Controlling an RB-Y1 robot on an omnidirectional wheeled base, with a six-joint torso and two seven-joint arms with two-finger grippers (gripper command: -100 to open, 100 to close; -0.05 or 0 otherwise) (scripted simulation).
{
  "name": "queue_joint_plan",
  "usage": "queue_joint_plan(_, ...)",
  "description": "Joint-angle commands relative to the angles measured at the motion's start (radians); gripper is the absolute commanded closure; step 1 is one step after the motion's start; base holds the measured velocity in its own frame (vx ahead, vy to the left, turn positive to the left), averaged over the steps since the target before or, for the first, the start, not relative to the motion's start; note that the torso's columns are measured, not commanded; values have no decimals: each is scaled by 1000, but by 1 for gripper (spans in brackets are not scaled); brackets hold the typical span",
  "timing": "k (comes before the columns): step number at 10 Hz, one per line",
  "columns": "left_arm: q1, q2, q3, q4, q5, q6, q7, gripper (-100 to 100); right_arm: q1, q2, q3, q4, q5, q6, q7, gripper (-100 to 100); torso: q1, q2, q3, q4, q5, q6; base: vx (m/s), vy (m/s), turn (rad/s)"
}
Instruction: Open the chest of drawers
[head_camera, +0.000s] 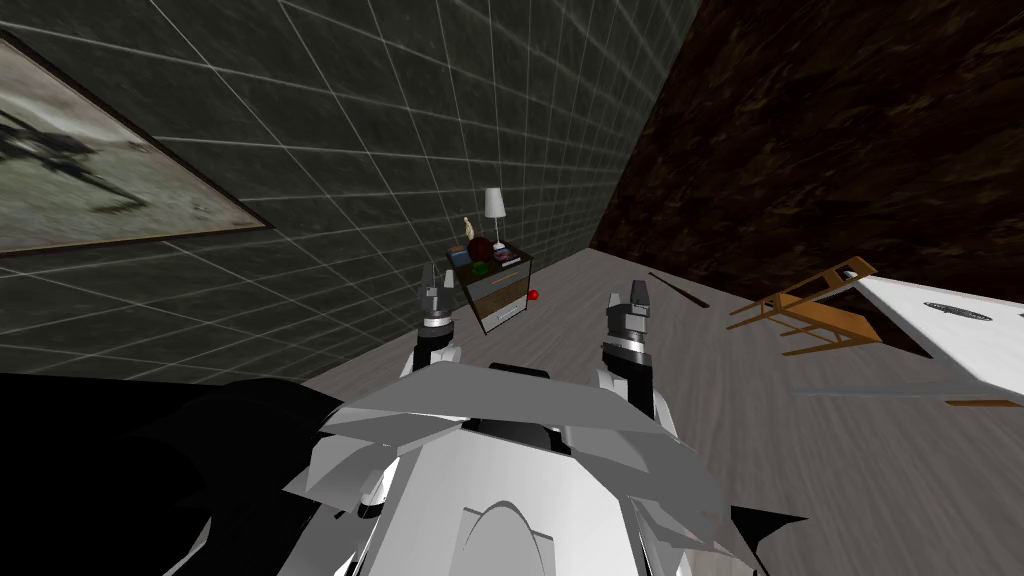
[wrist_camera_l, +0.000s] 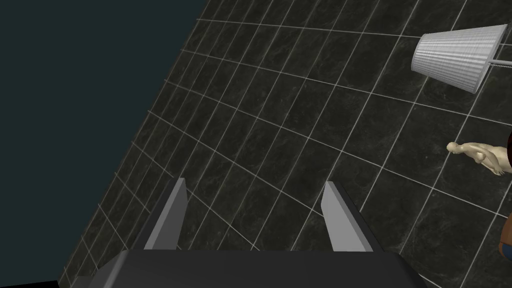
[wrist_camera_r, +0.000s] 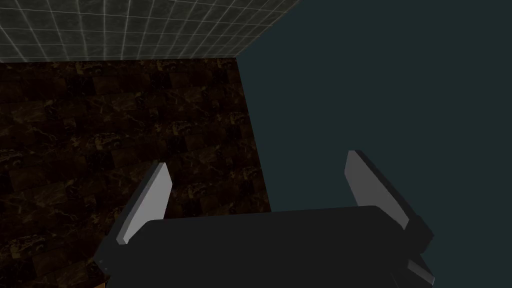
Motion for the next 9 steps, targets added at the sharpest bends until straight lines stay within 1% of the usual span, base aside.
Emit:
queue_joint_plan(1, 0, 0, 0, 0, 0, 0, 0, 0, 0, 0, 0, 0, 0, 0, 0, 0, 0, 40, -82, 41, 0, 0, 0, 0, 0)
queue_joint_plan(3, 0, 0, 0, 0, 0, 0, 0, 0, 0, 0, 0, 0, 0, 0, 0, 0, 0, 175, -351, 176, 0, 0, 0, 0, 0)
queue_joint_plan(9, 0, 0, 0, 0, 0, 0, 0, 0, 0, 0, 0, 0, 0, 0, 0, 0, 0, 618, -1234, 617, 0, 0, 0, 0, 0)
